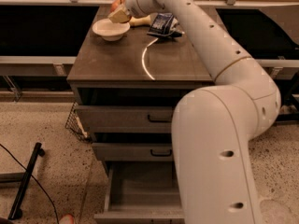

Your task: Move apple near sponge

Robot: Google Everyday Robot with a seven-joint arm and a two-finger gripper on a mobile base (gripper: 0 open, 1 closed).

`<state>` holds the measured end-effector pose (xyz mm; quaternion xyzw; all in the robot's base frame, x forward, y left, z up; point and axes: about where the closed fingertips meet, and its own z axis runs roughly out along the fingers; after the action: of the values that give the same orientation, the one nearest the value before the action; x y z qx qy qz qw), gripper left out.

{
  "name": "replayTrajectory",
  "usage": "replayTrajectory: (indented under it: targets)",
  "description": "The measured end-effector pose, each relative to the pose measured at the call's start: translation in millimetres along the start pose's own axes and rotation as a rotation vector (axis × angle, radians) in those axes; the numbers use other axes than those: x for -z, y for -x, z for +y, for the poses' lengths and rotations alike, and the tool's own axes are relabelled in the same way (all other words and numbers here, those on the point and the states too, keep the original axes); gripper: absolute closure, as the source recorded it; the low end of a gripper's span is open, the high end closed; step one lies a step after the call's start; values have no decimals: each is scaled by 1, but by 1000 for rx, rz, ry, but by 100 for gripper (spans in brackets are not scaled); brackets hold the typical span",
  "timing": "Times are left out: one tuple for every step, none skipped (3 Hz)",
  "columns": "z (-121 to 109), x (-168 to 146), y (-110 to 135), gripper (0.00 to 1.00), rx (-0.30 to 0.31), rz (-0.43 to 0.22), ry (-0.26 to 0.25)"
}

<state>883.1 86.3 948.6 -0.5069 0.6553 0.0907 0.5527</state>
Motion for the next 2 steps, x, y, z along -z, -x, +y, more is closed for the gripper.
replayTrajectory:
  targets:
    - [-20, -18, 6, 100, 21, 5, -89]
    - [-47, -23, 5, 100, -29, -7, -208]
